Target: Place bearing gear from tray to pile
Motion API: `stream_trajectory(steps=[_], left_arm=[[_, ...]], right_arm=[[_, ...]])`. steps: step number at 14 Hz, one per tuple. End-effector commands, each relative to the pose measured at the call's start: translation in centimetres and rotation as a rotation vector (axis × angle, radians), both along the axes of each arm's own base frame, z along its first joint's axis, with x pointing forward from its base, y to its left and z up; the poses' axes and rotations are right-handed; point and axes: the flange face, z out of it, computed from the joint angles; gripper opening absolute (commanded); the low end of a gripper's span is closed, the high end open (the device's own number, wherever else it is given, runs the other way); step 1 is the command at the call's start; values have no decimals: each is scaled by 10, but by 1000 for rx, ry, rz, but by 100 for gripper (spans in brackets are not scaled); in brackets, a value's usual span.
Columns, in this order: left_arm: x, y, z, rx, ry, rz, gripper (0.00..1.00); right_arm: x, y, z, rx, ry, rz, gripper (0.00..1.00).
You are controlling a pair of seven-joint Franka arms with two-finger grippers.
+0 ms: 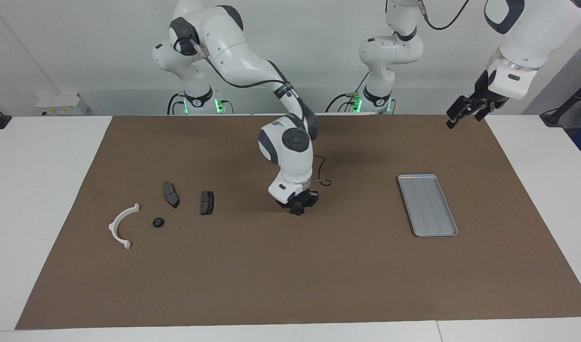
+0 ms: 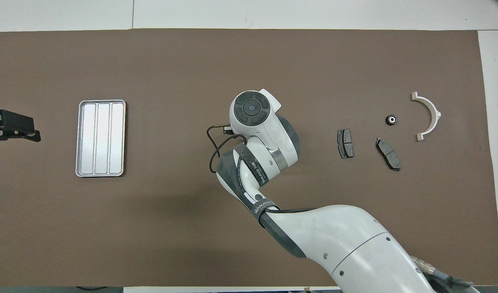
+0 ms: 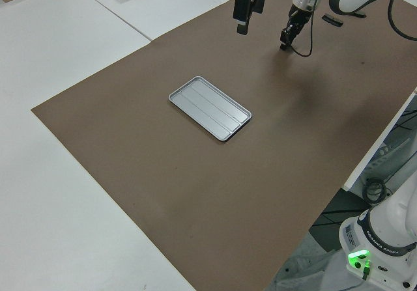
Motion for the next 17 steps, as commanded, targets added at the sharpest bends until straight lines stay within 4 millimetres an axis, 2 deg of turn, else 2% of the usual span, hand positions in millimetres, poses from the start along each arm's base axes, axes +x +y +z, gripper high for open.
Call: stream_trajectory(steps=[1, 4, 5, 7, 9, 13, 15, 17], left_arm=[[-9, 1, 2, 1, -5, -2, 100], [-9, 1, 2, 1, -5, -2, 100], [-9, 1, 2, 1, -7, -3, 100], [-9, 1, 2, 1, -7, -2, 100], [-9, 1, 2, 1, -5, -4, 100], [-9, 1, 2, 1, -5, -2, 100], [-9, 1, 2, 1, -7, -3, 100], [-9, 1, 2, 1, -7, -2, 100]], right_arm=[[-1, -3, -7, 10, 18, 17, 0], [1, -5, -3, -6, 32, 19, 0], [7, -15, 0, -17, 43, 8, 0], [20, -29, 21, -19, 55, 31, 0], [31, -53, 44, -25, 65, 32, 0], [49, -113, 94, -5, 41, 44, 0], [52, -156, 96, -5, 64, 70, 0], [49, -198, 85, -13, 96, 112, 0]])
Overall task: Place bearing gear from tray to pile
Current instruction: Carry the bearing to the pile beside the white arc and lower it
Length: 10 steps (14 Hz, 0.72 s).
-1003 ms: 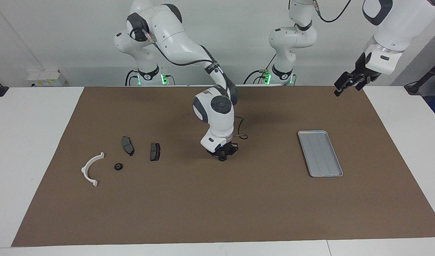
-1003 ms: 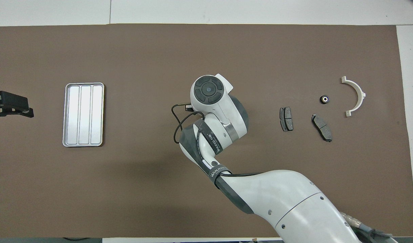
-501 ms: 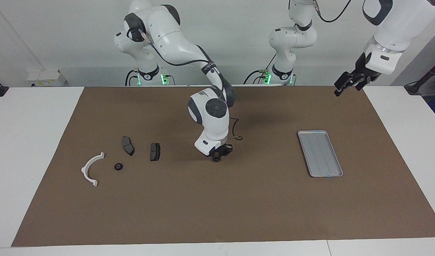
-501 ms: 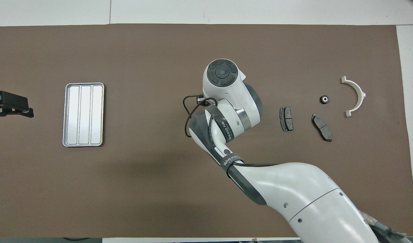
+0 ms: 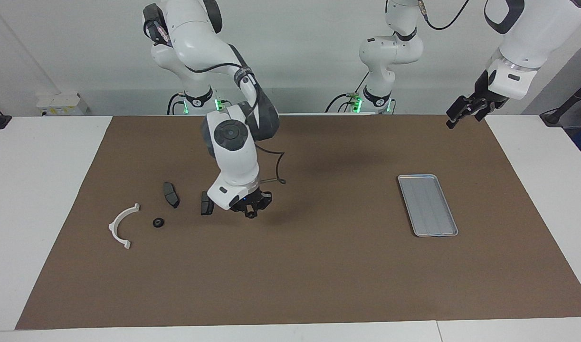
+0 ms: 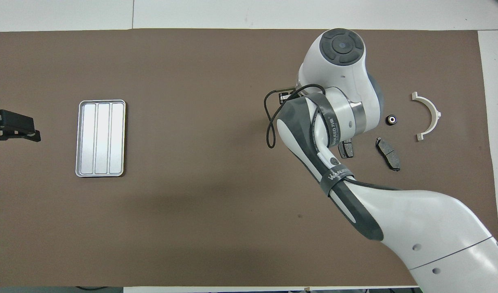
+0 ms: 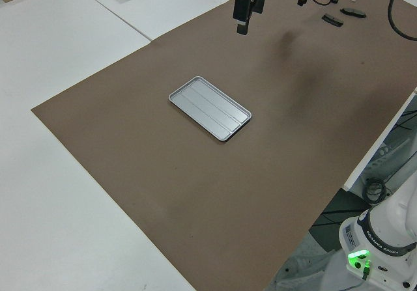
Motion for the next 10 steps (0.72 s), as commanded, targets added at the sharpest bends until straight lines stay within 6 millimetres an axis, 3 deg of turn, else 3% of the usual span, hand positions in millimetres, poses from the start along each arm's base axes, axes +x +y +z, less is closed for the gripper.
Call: stream_trajectory(steps=[1, 6, 10], left_arm=[[-9, 1, 2, 1, -5, -2, 100], [-9, 1, 2, 1, -5, -2, 100], [-9, 1, 2, 1, -5, -3, 100]], right_arm=[[-15, -58, -18, 12, 58, 62, 0], [-18, -148, -37, 18, 89, 137, 0], [-18, -181, -46, 19, 59, 172, 0]])
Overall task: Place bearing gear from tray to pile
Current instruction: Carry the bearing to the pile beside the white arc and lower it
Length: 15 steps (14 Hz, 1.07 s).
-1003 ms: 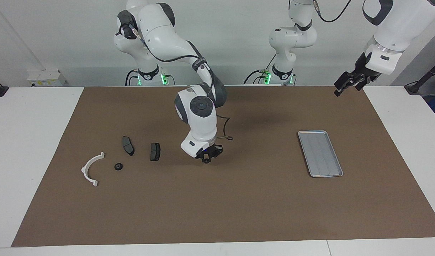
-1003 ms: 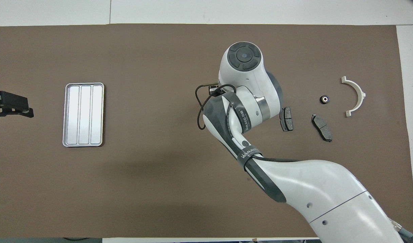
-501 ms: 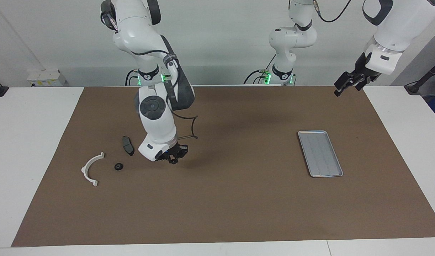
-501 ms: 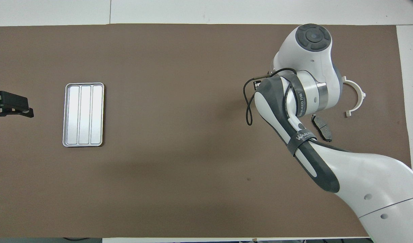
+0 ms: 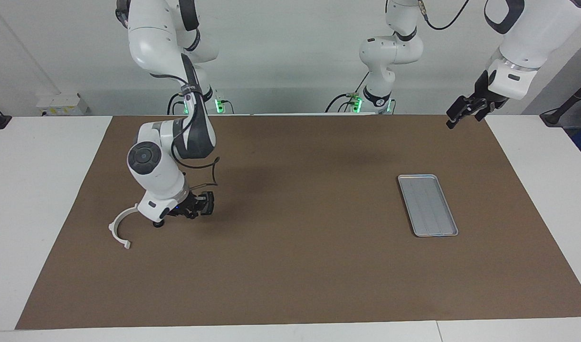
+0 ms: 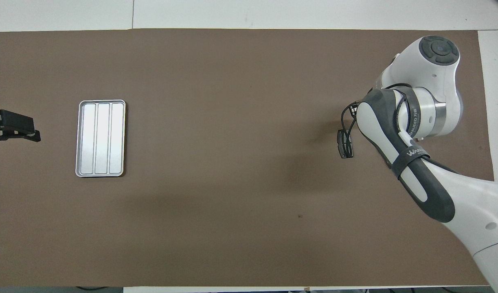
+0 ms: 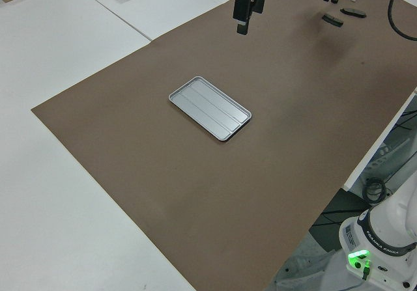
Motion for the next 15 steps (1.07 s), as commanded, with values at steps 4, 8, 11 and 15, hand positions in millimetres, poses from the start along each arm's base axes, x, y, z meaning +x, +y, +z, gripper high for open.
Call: stream_trajectory(steps=[4, 8, 11, 15], left_arm=[[-9, 1, 2, 1, -5, -3, 100], [-9, 1, 2, 1, -5, -4, 100], [-9, 1, 2, 1, -7, -3, 100], [-9, 1, 2, 1, -5, -3, 100]], right_arm=[[-11, -23, -9, 13, -49, 40, 0], [-17, -29, -22, 13, -48, 48, 0], [-19, -33, -27, 13, -55, 48, 0], [-23, -38, -39, 11, -70, 53, 0]])
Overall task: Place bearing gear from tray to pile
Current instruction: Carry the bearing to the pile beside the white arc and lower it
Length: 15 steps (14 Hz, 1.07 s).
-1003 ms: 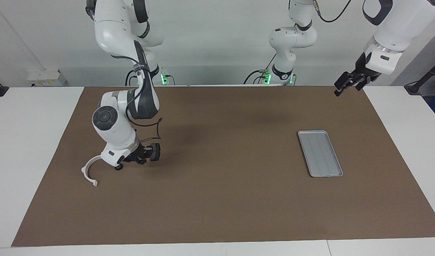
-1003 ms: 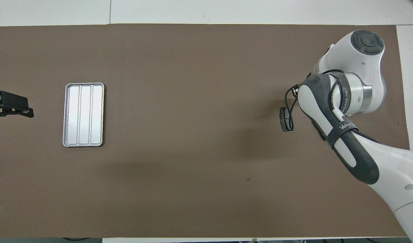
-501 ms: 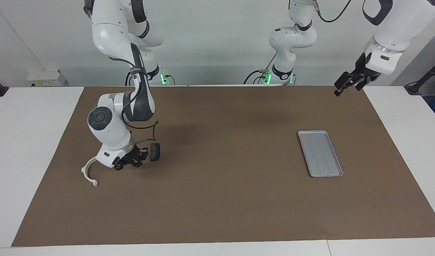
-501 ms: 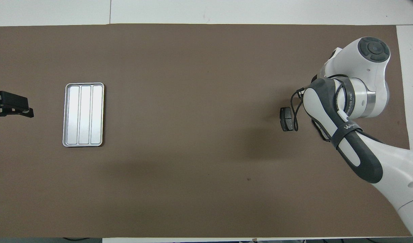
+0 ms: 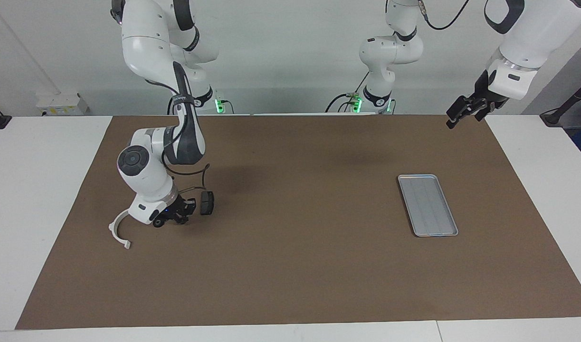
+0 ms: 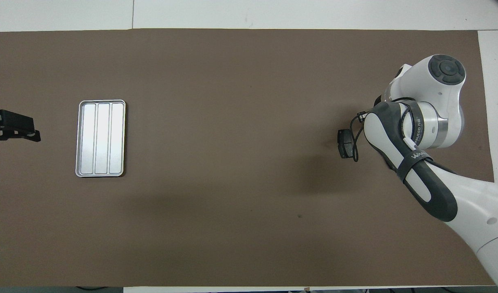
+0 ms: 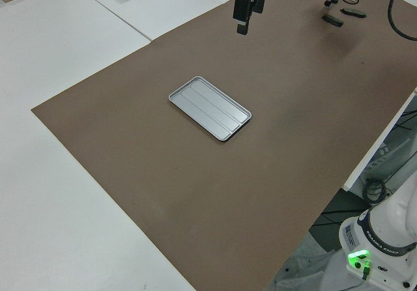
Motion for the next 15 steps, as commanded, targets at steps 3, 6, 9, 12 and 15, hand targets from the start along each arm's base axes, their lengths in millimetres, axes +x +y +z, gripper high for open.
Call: stream_trajectory(steps=[3, 6, 9, 12, 15], left_arm=[[-9, 1, 2, 1, -7, -3, 100], [-9, 1, 2, 1, -5, -3, 100], [-9, 1, 2, 1, -5, -3, 100], [-9, 1, 2, 1, -5, -2, 100], [-9, 1, 2, 1, -7, -3, 100]], right_arm=[[-12, -8, -4, 8, -14, 19, 0], [-12, -9, -5, 7, -11, 19, 14], [-13, -9, -5, 7, -9, 14, 74], [-11, -1, 6, 8, 16, 6, 81], [8, 5, 70, 11, 30, -34, 81]])
